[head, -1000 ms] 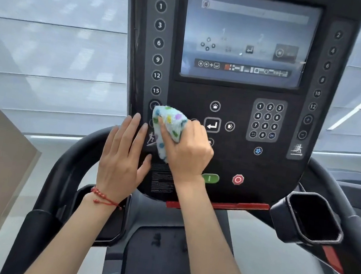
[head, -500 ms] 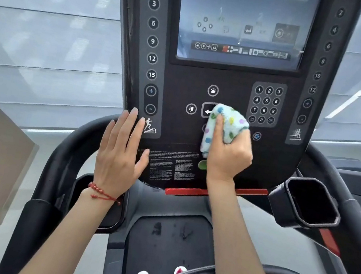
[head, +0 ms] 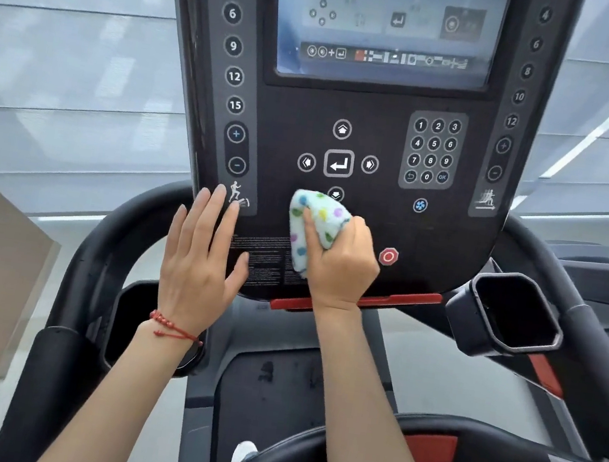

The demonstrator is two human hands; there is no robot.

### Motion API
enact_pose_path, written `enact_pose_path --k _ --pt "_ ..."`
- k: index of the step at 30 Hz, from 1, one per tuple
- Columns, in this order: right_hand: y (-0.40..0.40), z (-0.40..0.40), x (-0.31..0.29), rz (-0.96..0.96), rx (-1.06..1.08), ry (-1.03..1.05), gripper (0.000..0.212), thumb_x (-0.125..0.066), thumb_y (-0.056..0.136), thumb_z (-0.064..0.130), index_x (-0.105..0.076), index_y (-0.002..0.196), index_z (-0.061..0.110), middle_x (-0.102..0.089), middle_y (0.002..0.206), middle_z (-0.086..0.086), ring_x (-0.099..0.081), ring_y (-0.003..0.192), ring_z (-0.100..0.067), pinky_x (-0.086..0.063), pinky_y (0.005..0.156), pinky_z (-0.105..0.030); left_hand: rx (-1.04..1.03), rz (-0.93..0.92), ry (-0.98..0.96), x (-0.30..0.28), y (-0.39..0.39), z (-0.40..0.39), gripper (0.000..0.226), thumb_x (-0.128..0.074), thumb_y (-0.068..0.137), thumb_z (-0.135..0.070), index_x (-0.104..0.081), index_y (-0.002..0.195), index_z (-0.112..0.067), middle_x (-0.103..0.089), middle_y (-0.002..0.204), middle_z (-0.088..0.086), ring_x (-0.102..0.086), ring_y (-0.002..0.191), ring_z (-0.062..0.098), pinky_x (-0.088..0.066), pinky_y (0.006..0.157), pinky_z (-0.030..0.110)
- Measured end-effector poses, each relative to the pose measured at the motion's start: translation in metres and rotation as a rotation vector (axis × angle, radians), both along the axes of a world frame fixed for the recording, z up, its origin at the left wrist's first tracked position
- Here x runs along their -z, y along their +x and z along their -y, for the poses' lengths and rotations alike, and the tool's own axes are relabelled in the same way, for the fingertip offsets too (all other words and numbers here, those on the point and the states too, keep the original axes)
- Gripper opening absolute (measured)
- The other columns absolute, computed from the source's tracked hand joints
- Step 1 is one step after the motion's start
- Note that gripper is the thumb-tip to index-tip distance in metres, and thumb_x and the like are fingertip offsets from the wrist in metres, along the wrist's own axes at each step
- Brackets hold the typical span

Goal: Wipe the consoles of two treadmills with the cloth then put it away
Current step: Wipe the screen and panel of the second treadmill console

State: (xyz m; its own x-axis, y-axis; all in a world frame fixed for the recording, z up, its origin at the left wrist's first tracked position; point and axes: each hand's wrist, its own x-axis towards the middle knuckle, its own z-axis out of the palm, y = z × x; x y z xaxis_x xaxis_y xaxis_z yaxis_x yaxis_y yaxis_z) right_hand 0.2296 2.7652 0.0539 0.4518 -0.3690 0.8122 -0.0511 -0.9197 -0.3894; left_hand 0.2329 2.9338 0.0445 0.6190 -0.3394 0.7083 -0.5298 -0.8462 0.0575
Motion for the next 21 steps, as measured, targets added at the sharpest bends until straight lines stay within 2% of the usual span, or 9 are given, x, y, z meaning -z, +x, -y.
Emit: enact_pose_path --k 3,6,8,11,14,21 --pt "-0.007 0.04 -0.002 0.034 0.097 0.151 0.061 -0.04 0.09 0.056 -0.047 0.059 0.004 -0.05 0.05 -0.009 -0.049 0.04 -0.023 -0.037 0.034 -0.022 0.012 0.018 -0.001 -0.001 -0.002 0.012 0.048 -0.055 0.088 -0.016 -0.048 0.131 0.004 -0.042 0.139 0.023 -0.034 0.133 0.035 -0.028 0.109 0.051" --pt "-0.011 0.075 -0.001 0.018 0.189 0.276 0.058 -0.051 0.084 0.053 -0.052 0.061 0.0 -0.056 0.052 -0.013 -0.054 0.041 -0.028 -0.035 0.044 -0.017 0.035 0.028 0.007 -0.004 -0.005 0.028 0.047 -0.056 0.088 -0.016 -0.049 0.13 0.005 -0.043 0.139 0.023 -0.033 0.133 0.035 -0.027 0.11 0.051" --pt "-0.014 0.094 -0.002 0.008 0.213 0.387 0.056 -0.054 0.078 0.052 -0.057 0.067 -0.003 -0.062 0.06 -0.017 -0.06 0.051 -0.031 -0.035 0.048 -0.02 0.055 0.026 0.006 -0.006 -0.006 0.04 0.047 -0.057 0.087 -0.015 -0.05 0.129 0.005 -0.043 0.138 0.024 -0.034 0.133 0.036 -0.027 0.109 0.051" --pt "-0.022 0.125 -0.002 -0.044 0.262 0.518 0.057 -0.057 0.08 0.053 -0.061 0.083 -0.004 -0.067 0.08 -0.02 -0.063 0.074 -0.035 -0.04 0.061 -0.027 0.087 0.026 0.009 -0.01 -0.005 0.057 0.048 -0.058 0.086 -0.014 -0.05 0.129 0.006 -0.044 0.138 0.024 -0.035 0.133 0.036 -0.028 0.109 0.052" --pt "-0.029 0.155 -0.001 -0.052 0.27 0.566 0.054 -0.056 0.083 0.049 -0.061 0.092 -0.004 -0.068 0.09 -0.021 -0.063 0.083 -0.038 -0.047 0.07 -0.036 0.095 0.03 0.011 -0.013 -0.001 0.073 0.049 -0.058 0.086 -0.015 -0.049 0.13 0.004 -0.043 0.139 0.023 -0.033 0.133 0.035 -0.026 0.11 0.051" --pt "-0.023 0.15 -0.009 0.032 0.332 0.762 0.044 -0.063 0.082 0.043 -0.063 0.097 0.002 -0.069 0.096 -0.014 -0.062 0.091 -0.031 -0.037 0.071 -0.023 0.047 0.046 0.003 -0.023 0.011 0.099 0.048 -0.056 0.087 -0.018 -0.05 0.13 0.002 -0.043 0.139 0.022 -0.032 0.134 0.035 -0.022 0.112 0.051"
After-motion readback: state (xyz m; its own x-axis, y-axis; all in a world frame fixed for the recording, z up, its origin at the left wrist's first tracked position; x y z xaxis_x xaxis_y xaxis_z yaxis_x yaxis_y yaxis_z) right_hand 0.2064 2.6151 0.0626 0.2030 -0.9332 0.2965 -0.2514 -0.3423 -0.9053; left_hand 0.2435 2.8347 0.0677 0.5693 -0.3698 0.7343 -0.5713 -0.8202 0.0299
